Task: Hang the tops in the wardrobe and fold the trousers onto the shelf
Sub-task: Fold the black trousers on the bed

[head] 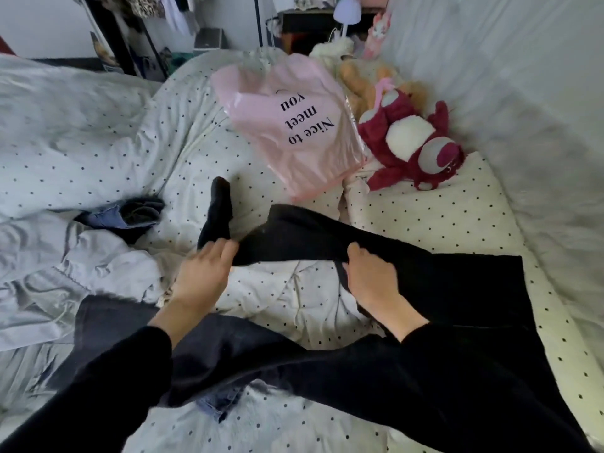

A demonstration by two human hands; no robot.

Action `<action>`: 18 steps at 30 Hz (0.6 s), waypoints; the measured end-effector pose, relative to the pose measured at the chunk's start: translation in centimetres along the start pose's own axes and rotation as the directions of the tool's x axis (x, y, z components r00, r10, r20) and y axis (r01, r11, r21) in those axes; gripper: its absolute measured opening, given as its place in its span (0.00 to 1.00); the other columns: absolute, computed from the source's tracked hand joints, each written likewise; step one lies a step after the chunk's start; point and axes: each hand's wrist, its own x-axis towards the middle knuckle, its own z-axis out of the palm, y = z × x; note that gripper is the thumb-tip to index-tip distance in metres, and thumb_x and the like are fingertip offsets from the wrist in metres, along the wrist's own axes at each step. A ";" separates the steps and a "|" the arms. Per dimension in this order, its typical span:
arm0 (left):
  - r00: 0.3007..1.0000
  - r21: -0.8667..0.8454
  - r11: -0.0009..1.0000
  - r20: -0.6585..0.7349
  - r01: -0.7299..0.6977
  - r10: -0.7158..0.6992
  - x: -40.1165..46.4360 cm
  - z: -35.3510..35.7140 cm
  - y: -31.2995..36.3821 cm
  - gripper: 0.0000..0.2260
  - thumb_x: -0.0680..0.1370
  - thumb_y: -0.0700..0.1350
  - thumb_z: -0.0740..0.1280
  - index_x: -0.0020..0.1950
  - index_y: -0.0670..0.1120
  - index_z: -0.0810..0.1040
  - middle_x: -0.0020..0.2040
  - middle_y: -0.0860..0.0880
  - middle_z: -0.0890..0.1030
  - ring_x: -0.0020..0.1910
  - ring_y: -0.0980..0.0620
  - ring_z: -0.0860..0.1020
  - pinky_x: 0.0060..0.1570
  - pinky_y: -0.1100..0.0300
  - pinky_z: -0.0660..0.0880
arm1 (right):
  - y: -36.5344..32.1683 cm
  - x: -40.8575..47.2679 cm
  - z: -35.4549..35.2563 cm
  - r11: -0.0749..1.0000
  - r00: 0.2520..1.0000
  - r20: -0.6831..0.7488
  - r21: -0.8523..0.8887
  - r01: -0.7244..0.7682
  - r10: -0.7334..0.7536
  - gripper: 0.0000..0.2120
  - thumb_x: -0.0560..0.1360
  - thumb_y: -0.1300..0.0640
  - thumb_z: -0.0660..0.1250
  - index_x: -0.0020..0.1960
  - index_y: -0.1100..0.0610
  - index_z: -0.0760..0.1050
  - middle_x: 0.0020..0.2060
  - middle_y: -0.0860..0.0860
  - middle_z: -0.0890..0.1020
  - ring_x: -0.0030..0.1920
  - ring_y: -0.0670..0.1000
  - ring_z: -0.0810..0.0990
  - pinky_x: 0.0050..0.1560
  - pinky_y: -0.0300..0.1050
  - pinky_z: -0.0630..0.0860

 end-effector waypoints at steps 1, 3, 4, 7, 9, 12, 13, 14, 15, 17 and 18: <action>0.981 -0.020 1.000 0.196 0.015 -0.011 -2.1 0.8 0.7 0.14 0.69 0.32 0.66 0.52 0.42 0.71 0.43 0.44 0.78 0.38 0.43 0.79 0.26 0.54 0.73 | -0.3 -0.8 1.6 0.999 0.988 0.146 -0.019 0.051 -0.047 0.17 0.81 0.53 0.56 0.67 0.60 0.62 0.54 0.54 0.77 0.52 0.55 0.78 0.39 0.47 0.70; 0.768 -0.084 0.992 0.640 0.096 -0.020 -5.1 1.6 1.9 0.16 0.77 0.40 0.63 0.64 0.47 0.68 0.59 0.49 0.76 0.56 0.48 0.77 0.49 0.53 0.75 | -0.7 -1.7 3.0 0.997 0.931 0.359 0.025 0.069 -0.073 0.19 0.81 0.55 0.56 0.70 0.58 0.60 0.59 0.55 0.75 0.59 0.57 0.75 0.51 0.50 0.71; 0.646 -0.099 0.990 0.763 0.100 0.012 -6.3 2.3 2.3 0.17 0.79 0.44 0.61 0.67 0.49 0.66 0.64 0.51 0.73 0.62 0.50 0.73 0.56 0.55 0.72 | -0.8 -2.0 3.6 0.996 0.913 0.400 0.029 0.079 -0.084 0.20 0.81 0.54 0.57 0.70 0.58 0.60 0.60 0.55 0.74 0.60 0.57 0.74 0.54 0.51 0.70; 0.576 -0.122 0.979 0.817 0.164 0.005 -9.5 3.9 2.4 0.17 0.81 0.45 0.59 0.70 0.50 0.65 0.68 0.53 0.69 0.67 0.52 0.67 0.62 0.56 0.67 | -2.4 -2.6 5.9 0.985 0.911 0.374 0.052 0.166 -0.173 0.20 0.82 0.52 0.53 0.72 0.57 0.58 0.64 0.55 0.72 0.61 0.57 0.73 0.55 0.51 0.70; 0.683 -0.140 0.968 0.729 0.208 -0.041 -10.5 4.6 1.2 0.18 0.79 0.42 0.62 0.69 0.46 0.68 0.68 0.50 0.70 0.68 0.49 0.68 0.63 0.53 0.69 | -3.9 -2.6 6.8 0.973 0.921 0.316 0.113 0.200 -0.226 0.23 0.82 0.51 0.52 0.74 0.56 0.55 0.68 0.54 0.69 0.64 0.56 0.71 0.55 0.51 0.71; 0.808 -0.105 0.983 0.586 0.150 -0.060 -11.1 5.2 -0.4 0.21 0.73 0.37 0.69 0.66 0.42 0.73 0.67 0.42 0.73 0.67 0.41 0.71 0.61 0.48 0.71 | -6.4 -2.4 8.2 0.951 0.903 0.306 0.163 0.263 -0.302 0.25 0.82 0.51 0.52 0.76 0.55 0.51 0.73 0.56 0.61 0.70 0.57 0.64 0.62 0.52 0.69; 0.805 -0.057 0.979 0.580 0.193 -0.125 -11.1 5.2 -1.0 0.22 0.75 0.39 0.67 0.69 0.43 0.70 0.70 0.43 0.70 0.70 0.43 0.67 0.65 0.48 0.66 | -7.5 -2.4 8.4 0.946 0.900 0.299 0.170 0.277 -0.317 0.25 0.82 0.51 0.52 0.76 0.55 0.51 0.74 0.57 0.59 0.72 0.57 0.61 0.65 0.52 0.66; 0.792 -0.004 0.970 0.579 0.244 -0.197 -11.2 5.3 -1.7 0.23 0.78 0.41 0.64 0.72 0.44 0.66 0.73 0.45 0.65 0.74 0.45 0.61 0.69 0.49 0.61 | -8.6 -2.4 8.6 0.941 0.901 0.282 0.168 0.293 -0.331 0.25 0.82 0.51 0.51 0.77 0.55 0.50 0.75 0.57 0.57 0.74 0.57 0.58 0.68 0.53 0.63; 0.781 0.052 0.958 0.568 0.281 -0.260 -11.5 5.5 -2.6 0.23 0.79 0.44 0.62 0.74 0.46 0.62 0.75 0.46 0.61 0.75 0.47 0.56 0.71 0.49 0.56 | -9.7 -2.4 8.9 0.939 0.902 0.267 0.152 0.308 -0.339 0.25 0.82 0.50 0.51 0.77 0.55 0.50 0.76 0.57 0.55 0.75 0.56 0.55 0.71 0.54 0.59; 0.773 0.169 0.933 0.524 0.317 -0.358 -11.5 5.5 -4.1 0.25 0.80 0.46 0.60 0.75 0.47 0.58 0.77 0.47 0.56 0.76 0.47 0.51 0.73 0.48 0.50 | -11.2 -2.4 9.3 0.940 0.908 0.244 0.122 0.318 -0.339 0.26 0.82 0.50 0.50 0.77 0.54 0.49 0.76 0.57 0.51 0.76 0.56 0.50 0.73 0.56 0.53; 0.759 0.203 0.918 0.518 0.340 -0.395 -11.7 5.4 -5.4 0.25 0.80 0.47 0.59 0.76 0.47 0.56 0.77 0.47 0.54 0.76 0.47 0.50 0.73 0.47 0.48 | -12.3 -2.4 9.6 0.944 0.914 0.237 0.108 0.312 -0.330 0.26 0.82 0.50 0.51 0.77 0.54 0.49 0.77 0.57 0.51 0.76 0.56 0.49 0.73 0.57 0.51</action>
